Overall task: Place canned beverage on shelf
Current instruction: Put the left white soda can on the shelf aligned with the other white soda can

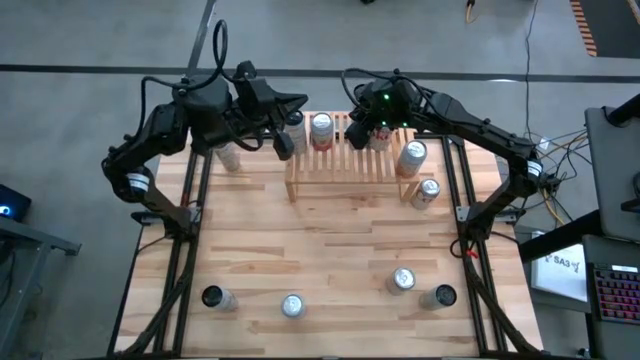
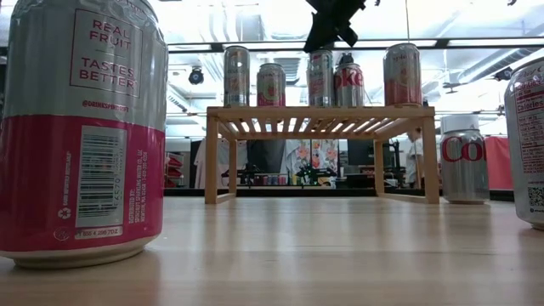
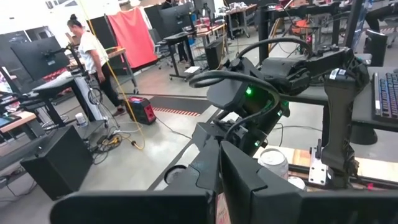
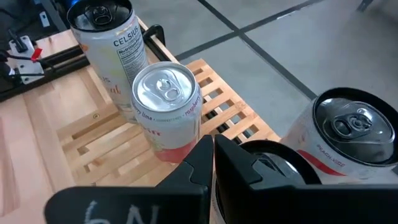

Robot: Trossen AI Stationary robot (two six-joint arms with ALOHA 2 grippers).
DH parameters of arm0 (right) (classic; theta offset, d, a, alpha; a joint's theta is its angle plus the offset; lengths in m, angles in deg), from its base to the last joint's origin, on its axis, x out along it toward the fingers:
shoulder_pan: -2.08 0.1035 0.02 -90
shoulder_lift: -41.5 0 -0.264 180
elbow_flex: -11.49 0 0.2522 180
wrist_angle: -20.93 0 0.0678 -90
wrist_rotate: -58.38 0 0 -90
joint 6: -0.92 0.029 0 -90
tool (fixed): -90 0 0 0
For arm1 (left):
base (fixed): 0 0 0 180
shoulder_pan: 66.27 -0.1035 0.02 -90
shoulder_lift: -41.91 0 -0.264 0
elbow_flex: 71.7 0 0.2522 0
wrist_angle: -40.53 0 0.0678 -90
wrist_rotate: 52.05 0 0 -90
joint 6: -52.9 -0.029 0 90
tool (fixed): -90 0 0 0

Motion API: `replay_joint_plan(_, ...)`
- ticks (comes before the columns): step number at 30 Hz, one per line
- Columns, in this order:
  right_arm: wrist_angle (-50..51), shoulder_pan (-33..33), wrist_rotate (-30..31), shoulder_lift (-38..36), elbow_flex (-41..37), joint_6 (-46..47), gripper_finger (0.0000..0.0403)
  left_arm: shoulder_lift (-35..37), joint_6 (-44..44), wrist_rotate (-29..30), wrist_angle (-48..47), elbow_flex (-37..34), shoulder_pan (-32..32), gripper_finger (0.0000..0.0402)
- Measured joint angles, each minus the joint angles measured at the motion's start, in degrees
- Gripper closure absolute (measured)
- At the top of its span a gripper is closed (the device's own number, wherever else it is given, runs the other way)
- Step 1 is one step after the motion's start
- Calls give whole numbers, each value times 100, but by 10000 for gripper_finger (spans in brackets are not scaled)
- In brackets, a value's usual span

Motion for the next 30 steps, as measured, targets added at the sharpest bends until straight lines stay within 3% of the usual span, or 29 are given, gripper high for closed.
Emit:
replay_joint_plan(20,252,9,-256,-189,-17,-60,394,-1,59,0,-20,0,1,402)
replay_joint_plan(30,19,-109,-252,-622,-17,658,394,-124,59,-1,-50,0,-1,402)
